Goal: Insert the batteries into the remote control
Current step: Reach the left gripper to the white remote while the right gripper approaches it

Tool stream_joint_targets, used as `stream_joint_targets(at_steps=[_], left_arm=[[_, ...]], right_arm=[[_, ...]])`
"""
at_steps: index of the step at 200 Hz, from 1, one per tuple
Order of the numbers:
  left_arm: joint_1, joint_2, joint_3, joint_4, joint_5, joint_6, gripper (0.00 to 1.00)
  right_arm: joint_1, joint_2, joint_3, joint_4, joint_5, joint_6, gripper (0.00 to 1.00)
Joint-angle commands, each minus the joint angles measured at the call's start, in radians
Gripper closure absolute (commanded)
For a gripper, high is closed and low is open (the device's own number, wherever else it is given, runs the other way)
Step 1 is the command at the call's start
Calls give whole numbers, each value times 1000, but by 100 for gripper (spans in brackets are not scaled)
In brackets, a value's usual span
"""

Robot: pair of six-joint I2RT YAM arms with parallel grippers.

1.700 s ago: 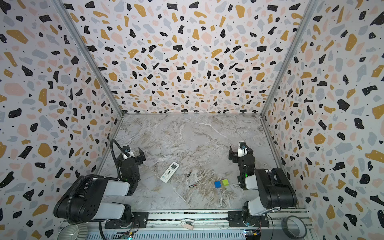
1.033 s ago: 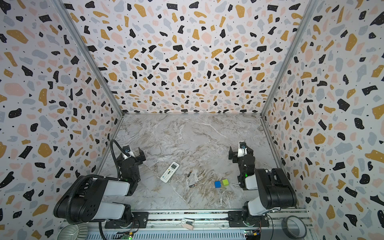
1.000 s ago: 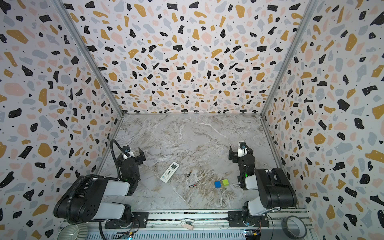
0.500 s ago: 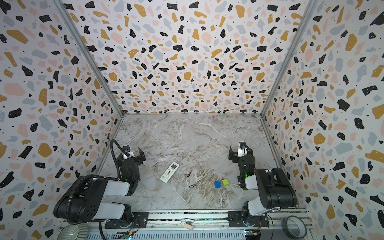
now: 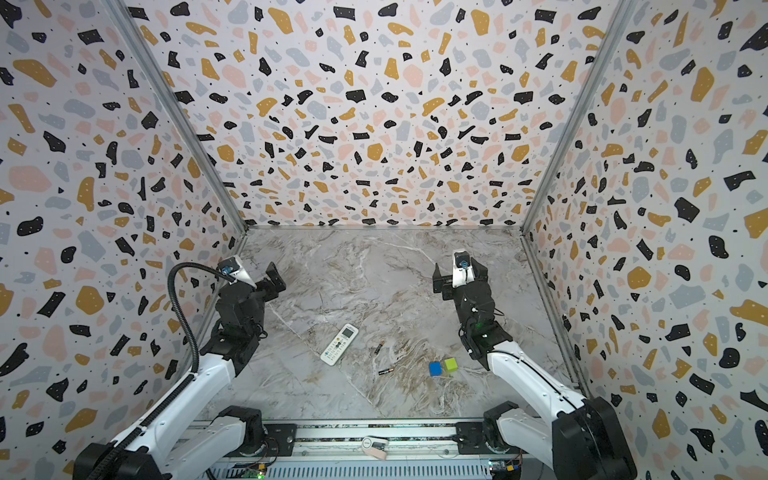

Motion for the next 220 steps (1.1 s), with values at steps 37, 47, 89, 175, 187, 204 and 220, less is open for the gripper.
stream_joint_targets(at_steps=[37,47,89,175,187,204,220], left_arm=[[-196,113,100,-393,289,-38,0],[-245,139,108,-418,268,-43,1],[-416,286,162,-488,126,-42,2],[-572,578,257,-506,-19,-77,6],[-578,599,263,-502,-19,-80,7],[-591,621,268,-489,-14,-84,9],[-600,644,271,-488,-17,-86,10]], right_arm=[[276,2,15,-364,-149,118,1],[305,5,2,-364,-175,134,1],[369,8,-49,-355,-278,170,0],[477,0,-153,-209,-425,117,0],[476,15,-149,-201,-432,115,0],[477,39,-142,-193,-432,115,1],[477,60,-135,-189,-431,117,0]])
